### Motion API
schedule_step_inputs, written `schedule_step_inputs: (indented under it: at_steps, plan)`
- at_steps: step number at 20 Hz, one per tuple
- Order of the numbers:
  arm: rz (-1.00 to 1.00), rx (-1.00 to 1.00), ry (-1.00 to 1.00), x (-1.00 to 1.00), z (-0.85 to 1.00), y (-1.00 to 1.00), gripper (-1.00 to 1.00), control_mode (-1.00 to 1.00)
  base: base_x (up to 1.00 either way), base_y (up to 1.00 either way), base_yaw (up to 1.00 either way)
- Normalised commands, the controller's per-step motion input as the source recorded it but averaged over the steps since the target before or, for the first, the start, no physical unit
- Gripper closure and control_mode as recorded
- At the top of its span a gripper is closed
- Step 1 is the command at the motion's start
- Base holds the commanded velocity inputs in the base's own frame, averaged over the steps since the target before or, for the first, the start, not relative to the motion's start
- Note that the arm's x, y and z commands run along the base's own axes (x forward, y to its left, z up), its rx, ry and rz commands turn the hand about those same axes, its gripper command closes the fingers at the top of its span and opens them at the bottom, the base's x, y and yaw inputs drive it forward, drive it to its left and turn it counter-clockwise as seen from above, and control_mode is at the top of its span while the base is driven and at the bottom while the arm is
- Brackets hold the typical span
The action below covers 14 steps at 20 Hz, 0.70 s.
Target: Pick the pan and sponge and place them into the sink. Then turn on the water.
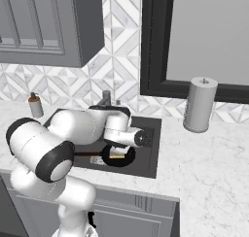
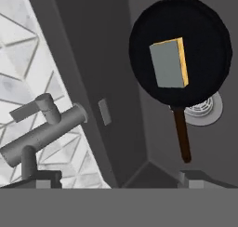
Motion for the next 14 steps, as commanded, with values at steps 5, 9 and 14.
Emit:
schedule_step_inputs:
  at_steps: [5,9,14]
  plan:
    - [0.00,0.09,0.13,-0.04,0.63,-0.23,-1.00,-1.00,0.00,0.00,0.00]
    - [-0.05,0.12,0.01,-0.02,0.17,-0.04,-1.00,-1.00,0.00,0.00,0.00]
    - [-0.11,0.15,0.00,0.00,0.14,0.00,-1.00,-1.00,0.00,0.00,0.00]
